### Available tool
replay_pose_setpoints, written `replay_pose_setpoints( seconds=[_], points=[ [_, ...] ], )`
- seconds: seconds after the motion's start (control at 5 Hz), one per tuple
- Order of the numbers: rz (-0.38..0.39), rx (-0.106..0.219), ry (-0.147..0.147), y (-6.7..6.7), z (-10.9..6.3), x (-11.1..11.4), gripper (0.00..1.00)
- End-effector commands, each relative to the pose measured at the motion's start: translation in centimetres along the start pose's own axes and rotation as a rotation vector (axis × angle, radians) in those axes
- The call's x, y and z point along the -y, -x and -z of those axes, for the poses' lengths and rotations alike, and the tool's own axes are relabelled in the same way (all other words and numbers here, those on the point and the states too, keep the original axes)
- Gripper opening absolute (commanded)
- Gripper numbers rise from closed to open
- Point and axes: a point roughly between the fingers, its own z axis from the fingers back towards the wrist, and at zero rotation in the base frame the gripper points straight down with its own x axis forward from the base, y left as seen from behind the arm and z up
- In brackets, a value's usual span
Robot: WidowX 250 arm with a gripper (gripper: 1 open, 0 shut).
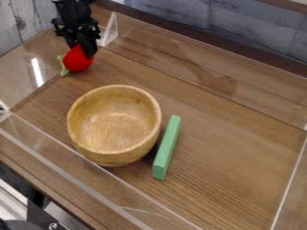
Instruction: Move the red fruit to the left
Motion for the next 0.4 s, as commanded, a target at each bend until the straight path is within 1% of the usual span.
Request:
replay_pose_setpoints(
  seconds=[0.0, 0.2],
  points=[
    [-0.008, 0.061, -0.035, -0.91, -1.58, -0.36, 0.0],
    [-0.031, 0.063, -0.027, -0.62, -1.04, -0.3, 0.0]
  ],
)
